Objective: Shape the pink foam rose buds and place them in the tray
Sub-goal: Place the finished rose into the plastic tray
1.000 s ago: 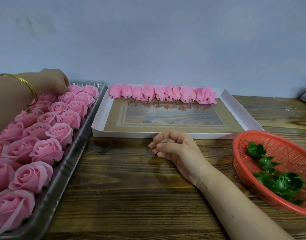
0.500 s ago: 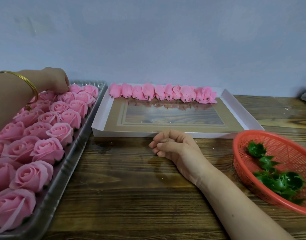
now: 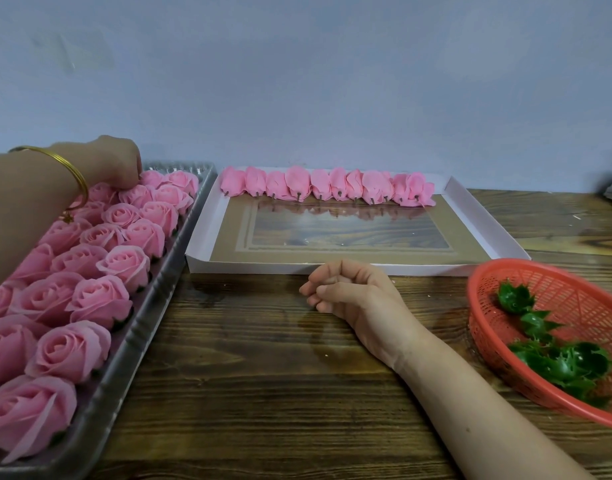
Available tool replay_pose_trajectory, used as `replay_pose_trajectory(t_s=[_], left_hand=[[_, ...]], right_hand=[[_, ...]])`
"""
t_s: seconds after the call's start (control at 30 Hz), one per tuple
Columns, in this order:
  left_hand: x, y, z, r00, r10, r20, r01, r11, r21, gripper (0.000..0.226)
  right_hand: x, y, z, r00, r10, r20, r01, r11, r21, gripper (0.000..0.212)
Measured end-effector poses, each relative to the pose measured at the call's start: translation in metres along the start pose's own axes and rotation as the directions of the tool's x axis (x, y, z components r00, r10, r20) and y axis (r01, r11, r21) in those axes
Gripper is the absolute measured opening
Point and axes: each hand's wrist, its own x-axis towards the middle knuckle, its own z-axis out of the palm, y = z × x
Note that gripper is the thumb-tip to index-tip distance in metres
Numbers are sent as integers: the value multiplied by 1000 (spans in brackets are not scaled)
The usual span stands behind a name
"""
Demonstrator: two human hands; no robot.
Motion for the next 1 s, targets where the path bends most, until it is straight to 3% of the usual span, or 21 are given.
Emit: replay_pose_trajectory(t_s=[0.6,1.0], left_hand=[[-8,4,-5,999,-21,30,18,997,78,25],[-5,-1,0,997,-65,31,69,988,-140,22]], right_hand=[[1,1,-1,1000,-9,12,9,1000,0,22],[1,0,1,1000,-2,-3,2,1000,10,22]])
